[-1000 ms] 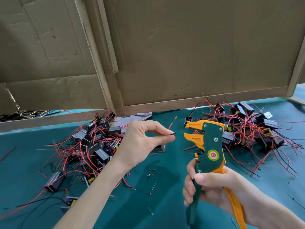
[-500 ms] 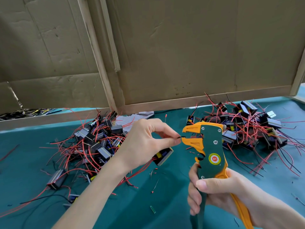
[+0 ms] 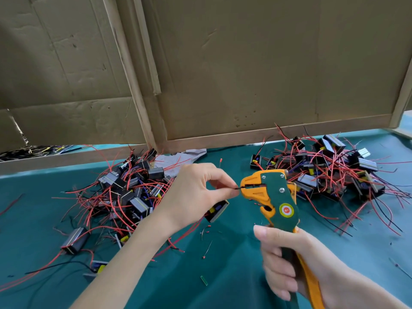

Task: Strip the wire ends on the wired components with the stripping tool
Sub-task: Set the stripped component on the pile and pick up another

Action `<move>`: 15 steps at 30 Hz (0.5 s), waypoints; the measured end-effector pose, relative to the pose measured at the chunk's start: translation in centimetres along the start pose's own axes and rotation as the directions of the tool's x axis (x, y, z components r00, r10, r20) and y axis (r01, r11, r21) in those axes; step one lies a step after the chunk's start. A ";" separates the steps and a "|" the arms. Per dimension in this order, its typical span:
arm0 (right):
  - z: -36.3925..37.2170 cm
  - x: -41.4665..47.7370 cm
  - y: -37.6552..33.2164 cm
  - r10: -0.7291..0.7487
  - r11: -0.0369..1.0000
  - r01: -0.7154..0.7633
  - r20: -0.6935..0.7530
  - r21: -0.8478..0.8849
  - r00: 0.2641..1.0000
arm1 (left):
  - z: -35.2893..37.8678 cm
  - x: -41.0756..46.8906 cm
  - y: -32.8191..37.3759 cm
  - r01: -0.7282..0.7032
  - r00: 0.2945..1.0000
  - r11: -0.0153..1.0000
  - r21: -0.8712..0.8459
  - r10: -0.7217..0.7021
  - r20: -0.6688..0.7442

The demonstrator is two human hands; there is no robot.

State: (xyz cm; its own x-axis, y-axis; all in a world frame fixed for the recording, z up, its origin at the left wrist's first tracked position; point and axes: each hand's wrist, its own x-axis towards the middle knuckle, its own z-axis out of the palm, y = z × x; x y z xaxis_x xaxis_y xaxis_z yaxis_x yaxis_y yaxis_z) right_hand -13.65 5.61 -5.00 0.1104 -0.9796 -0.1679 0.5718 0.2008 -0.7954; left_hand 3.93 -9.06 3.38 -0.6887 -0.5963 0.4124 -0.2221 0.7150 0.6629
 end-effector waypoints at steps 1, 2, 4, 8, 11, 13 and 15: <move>2.7 0.9 -0.2 0.093 0.993 -0.100 0.105 0.061 0.990 | 0.2 0.1 -0.3 0.018 1.000 1.000 0.007 -0.018 -0.015; 3.1 1.0 -0.4 0.083 0.988 -0.105 0.178 0.114 0.980 | 0.2 0.2 -0.6 0.035 0.999 0.999 0.020 -0.034 -0.037; 3.1 1.5 -0.6 0.031 0.979 -0.066 0.180 0.194 0.983 | 0.2 0.5 -1.1 0.076 0.992 0.997 0.017 -0.074 -0.098; 3.0 2.2 -0.7 0.036 0.961 -0.028 -0.025 0.274 0.999 | 0.1 3.0 -0.4 0.072 0.949 0.993 -0.092 -0.097 -0.299; 2.8 2.6 -0.5 0.095 0.949 -0.066 -0.079 0.309 0.992 | 1.7 6.8 1.6 0.004 0.914 0.992 -0.129 -0.056 -0.401; 2.9 2.6 -0.4 0.116 0.948 -0.081 -0.099 0.307 0.988 | 3.9 9.3 3.3 -0.050 0.913 0.981 -0.186 -0.031 -0.408; 3.0 2.6 -0.3 0.131 0.943 -0.092 -0.101 0.321 0.986 | 6.3 11.0 5.0 -0.074 0.950 0.963 -0.259 -0.011 -0.312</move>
State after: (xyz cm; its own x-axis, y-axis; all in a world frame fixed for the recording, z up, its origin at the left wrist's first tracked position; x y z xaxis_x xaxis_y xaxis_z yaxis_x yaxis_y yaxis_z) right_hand -11.09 2.96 -3.48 0.1016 -0.9389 -0.3289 0.7897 0.2772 -0.5473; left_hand -9.06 -9.72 7.30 -0.4368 -0.6883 0.5791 0.0156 0.6379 0.7700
